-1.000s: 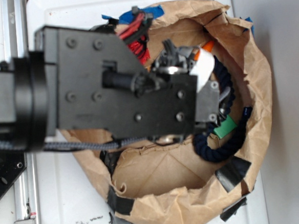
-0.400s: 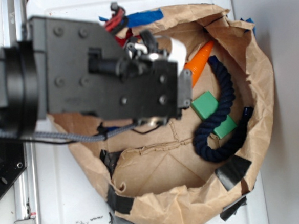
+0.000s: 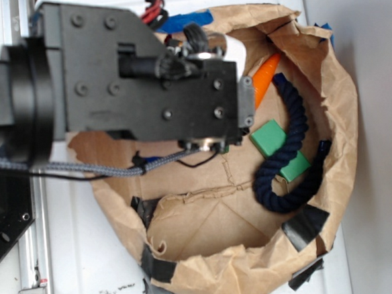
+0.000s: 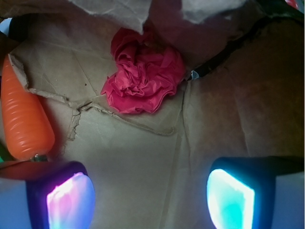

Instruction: Grab the red paper.

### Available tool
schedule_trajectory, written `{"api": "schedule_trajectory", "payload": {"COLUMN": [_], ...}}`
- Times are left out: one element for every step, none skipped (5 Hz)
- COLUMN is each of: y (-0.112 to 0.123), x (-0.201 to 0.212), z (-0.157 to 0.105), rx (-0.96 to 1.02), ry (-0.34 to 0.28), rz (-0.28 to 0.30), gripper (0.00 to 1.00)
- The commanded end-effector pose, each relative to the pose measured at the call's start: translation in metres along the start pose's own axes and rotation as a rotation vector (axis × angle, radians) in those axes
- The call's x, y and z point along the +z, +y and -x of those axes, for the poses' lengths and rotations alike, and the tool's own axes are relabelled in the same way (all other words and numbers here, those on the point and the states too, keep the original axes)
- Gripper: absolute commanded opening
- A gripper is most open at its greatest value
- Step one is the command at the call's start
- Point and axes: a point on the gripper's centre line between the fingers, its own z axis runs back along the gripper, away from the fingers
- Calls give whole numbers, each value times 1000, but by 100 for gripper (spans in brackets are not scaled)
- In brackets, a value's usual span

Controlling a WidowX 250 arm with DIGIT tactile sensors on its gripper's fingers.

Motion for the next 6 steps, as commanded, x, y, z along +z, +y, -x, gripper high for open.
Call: {"api": "schedule_trajectory", "payload": {"y": [3,-7,-22,-30,-33,-27], "x": [9,0,4,6,-1,-10], "z": [-6,-14,-18,-25,-28,-28], "rx": [41,88,87,103,143,157], "ry": [-5,-8,-20,-25,-60,-49], "rz": [30,24,44,55,65,39], "gripper": [100,100,100,100,100,100]}}
